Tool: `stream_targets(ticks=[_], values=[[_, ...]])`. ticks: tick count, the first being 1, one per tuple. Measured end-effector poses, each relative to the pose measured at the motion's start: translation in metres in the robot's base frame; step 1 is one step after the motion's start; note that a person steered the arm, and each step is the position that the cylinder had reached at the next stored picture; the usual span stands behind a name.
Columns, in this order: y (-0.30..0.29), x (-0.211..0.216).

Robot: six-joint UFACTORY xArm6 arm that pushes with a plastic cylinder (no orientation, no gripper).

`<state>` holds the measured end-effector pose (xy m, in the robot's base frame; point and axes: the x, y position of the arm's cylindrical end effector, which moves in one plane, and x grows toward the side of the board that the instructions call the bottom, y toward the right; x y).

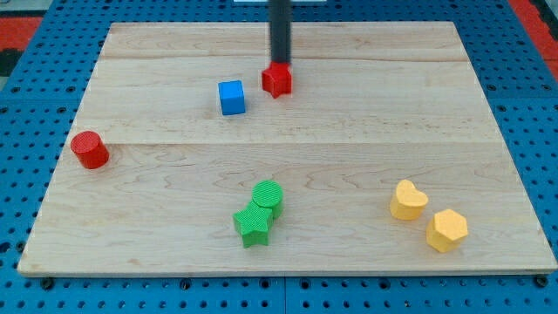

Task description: Push the red circle closer to the red star

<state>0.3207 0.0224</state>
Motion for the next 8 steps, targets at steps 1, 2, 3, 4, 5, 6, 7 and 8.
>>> stream_targets(ticks=[1,2,3,4,5,6,7,8], values=[[0.012,0.052],[0.026,0.091],[-0.027,0.143],[-0.157,0.164],[-0.252,0.198],[-0.327,0.160],[-0.258,0.121],[-0.166,0.116]])
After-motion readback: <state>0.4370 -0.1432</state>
